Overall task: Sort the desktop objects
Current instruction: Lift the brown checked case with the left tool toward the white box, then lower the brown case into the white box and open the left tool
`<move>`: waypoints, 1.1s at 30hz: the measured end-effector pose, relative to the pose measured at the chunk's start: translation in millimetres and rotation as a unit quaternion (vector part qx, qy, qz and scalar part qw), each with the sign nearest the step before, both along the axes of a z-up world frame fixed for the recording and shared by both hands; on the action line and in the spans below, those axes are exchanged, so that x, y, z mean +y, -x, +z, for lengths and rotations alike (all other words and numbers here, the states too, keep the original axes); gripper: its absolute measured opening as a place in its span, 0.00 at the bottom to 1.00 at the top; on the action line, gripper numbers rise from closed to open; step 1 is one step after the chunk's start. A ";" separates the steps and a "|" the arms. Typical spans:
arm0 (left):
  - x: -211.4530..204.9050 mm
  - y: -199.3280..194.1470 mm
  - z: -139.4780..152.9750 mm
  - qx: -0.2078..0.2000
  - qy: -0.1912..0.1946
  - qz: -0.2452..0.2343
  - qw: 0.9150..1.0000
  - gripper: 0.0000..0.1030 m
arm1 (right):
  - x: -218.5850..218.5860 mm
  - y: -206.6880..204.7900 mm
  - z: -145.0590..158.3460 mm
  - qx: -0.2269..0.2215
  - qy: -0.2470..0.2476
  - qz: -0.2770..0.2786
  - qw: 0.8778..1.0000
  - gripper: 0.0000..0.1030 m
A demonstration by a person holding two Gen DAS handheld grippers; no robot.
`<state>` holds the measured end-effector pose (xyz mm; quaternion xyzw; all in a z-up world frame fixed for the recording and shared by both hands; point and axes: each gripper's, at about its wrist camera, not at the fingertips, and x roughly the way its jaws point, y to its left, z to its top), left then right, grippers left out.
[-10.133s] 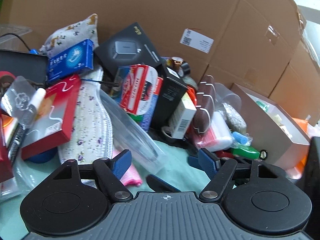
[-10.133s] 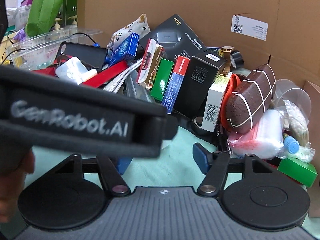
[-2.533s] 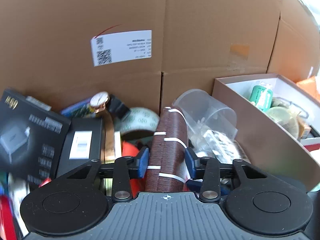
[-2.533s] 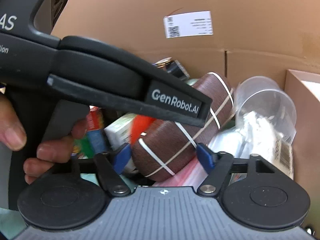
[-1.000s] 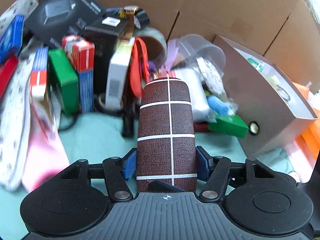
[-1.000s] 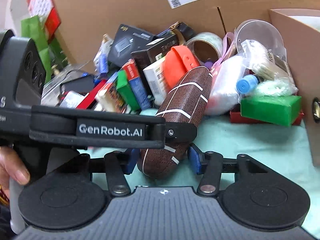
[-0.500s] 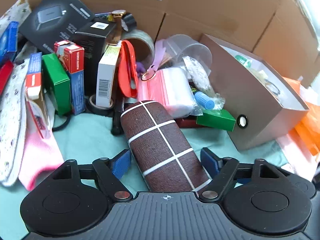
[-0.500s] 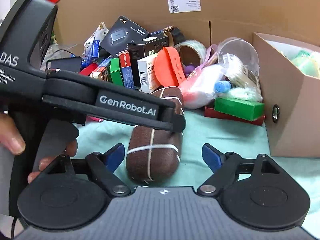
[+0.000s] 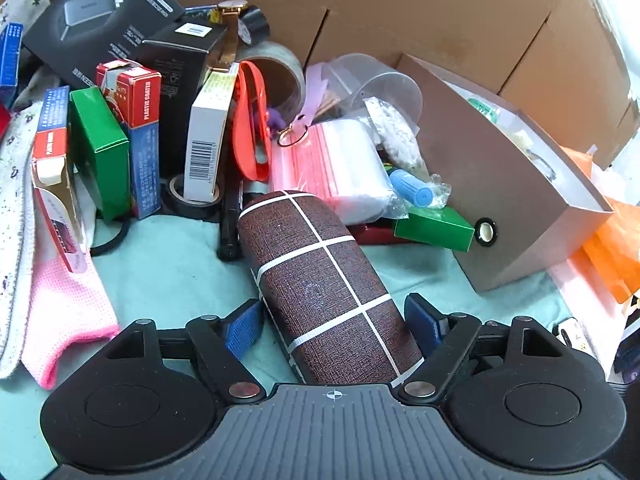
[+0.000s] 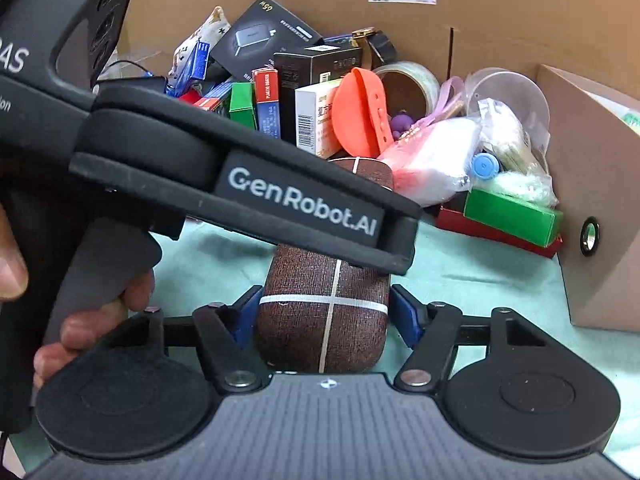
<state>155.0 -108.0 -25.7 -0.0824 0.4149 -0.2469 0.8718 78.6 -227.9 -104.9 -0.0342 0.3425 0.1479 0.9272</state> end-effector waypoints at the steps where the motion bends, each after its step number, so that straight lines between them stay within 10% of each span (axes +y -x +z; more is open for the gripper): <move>1: -1.0 1.9 0.7 0.002 0.000 0.003 1.000 0.75 | -0.2 1.4 0.6 0.000 -0.001 0.000 1.000 0.69; 18: -77.8 19.0 117.2 -0.157 0.065 -0.039 0.985 0.74 | -67.7 36.2 102.2 -0.174 0.030 -0.055 0.983 0.69; 33: -264.3 -61.3 119.0 -0.094 0.121 -0.149 0.977 0.74 | -226.8 -4.4 115.4 -0.166 0.059 -0.177 0.968 0.69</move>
